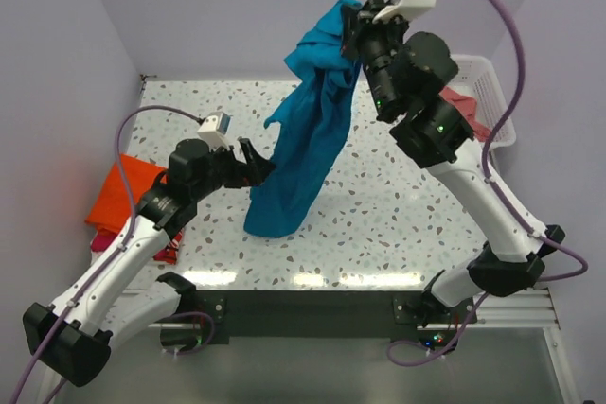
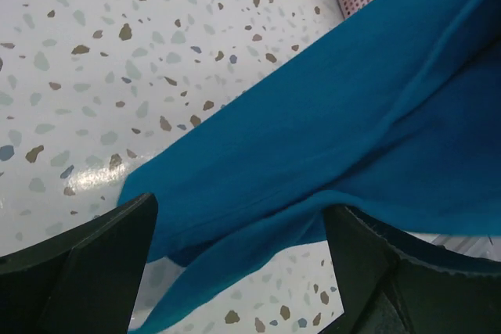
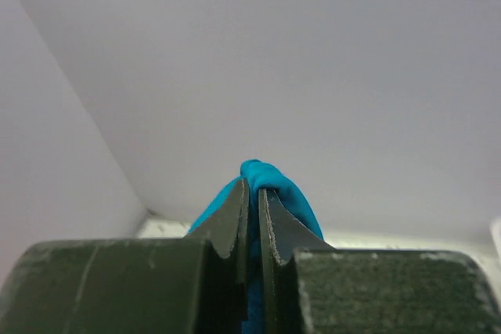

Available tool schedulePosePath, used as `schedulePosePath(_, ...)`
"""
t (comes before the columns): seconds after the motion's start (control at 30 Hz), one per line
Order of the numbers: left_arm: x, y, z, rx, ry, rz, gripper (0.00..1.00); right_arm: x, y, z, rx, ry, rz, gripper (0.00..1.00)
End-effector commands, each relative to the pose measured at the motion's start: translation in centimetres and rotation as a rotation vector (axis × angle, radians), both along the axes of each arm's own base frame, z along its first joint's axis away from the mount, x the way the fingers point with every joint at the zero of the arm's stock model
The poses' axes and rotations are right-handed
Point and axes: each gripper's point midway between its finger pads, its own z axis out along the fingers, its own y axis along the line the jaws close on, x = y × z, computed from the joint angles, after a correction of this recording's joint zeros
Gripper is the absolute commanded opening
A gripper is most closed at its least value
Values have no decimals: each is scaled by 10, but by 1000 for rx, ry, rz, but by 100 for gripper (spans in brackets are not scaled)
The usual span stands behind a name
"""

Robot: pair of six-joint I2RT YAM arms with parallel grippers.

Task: Fold and stack the t-shirts
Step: Move the tshirt to the center of the board, then flatten the tshirt out

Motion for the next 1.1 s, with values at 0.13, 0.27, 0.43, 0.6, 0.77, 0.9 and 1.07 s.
schedulePosePath(0.13, 6, 19, -42, 25, 90, 143, 89, 77, -91, -211, 36, 468, -219, 5)
schedulePosePath(0.27, 0, 20, -84, 63, 211, 159, 84, 78, -145, -367, 33, 850, -310, 45)
schedulePosePath(0.43, -22, 51, -147, 118, 336, 314, 71, 50, -159, -415, 55, 914, -320, 76)
schedulePosePath(0.6, -29, 87, -184, 208, 378, 509, 64, 25, -149, -440, 29, 964, -274, 80)
schedulePosePath(0.77, -20, 95, -200, 264, 415, 582, 63, 19, -135, -448, 14, 973, -208, 80)
schedulePosePath(0.9, -19, 96, -209, 282, 440, 602, 59, 26, -126, -451, -21, 984, -181, 79)
schedulePosePath(1.07, -23, 90, -227, 284, 489, 573, 55, 50, -115, -454, -51, 991, -159, 79)
